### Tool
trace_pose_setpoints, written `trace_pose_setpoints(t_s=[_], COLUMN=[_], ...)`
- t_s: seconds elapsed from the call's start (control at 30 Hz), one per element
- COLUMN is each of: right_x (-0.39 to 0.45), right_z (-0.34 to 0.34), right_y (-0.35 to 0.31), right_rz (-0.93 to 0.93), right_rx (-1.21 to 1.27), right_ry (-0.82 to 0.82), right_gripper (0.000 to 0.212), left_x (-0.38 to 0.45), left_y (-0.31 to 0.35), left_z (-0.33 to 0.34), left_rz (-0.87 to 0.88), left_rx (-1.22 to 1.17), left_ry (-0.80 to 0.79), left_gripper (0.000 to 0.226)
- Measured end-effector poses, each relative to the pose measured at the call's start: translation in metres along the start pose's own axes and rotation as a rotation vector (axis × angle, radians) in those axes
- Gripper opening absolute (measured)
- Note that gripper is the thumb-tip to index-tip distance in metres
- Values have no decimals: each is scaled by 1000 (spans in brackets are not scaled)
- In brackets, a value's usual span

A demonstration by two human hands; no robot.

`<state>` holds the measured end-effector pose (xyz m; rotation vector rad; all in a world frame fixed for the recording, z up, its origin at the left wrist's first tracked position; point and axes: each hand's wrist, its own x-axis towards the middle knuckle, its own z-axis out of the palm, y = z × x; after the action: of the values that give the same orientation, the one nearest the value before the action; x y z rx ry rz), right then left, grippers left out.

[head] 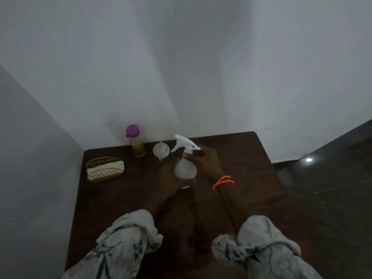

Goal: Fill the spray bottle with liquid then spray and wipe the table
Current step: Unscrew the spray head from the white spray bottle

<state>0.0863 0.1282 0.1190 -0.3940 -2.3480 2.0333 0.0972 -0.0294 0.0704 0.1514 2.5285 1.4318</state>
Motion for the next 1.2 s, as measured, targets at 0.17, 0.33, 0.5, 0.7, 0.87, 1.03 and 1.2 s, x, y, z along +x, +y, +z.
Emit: trace_pose_setpoints(t_s=[0.17, 0.33, 0.5, 0.7, 0.87, 1.03, 1.2], right_x=[-24, -40, -56, -67, -68, -68, -71], right_z=[-3, 7, 6, 8, 17, 8, 12], right_y=[-17, -28, -40, -52, -62, -71, -73], right_rz=[14, -21, -34, -88, -206, -166, -219], right_rx=[-71, -58, 32, 14, -118, -127, -183], right_ry=[-113, 9, 10, -54, -5, -133, -85], right_gripper=[25, 41, 48, 53, 58, 54, 59], left_x=[-29, -46, -65, -75, -80, -83, -85], left_y=[9, 17, 19, 26, 31, 30, 35], left_z=[-17, -27, -34, -45, -51, -52, -52], left_rz=[-32, -5, 9, 47, 75, 50, 57], left_rx=[-16, 10, -23, -17, 23, 14, 35], left_ry=[-45, -28, -22, 32, 18, 38, 23], left_gripper=[91, 92, 88, 90, 96, 96, 98])
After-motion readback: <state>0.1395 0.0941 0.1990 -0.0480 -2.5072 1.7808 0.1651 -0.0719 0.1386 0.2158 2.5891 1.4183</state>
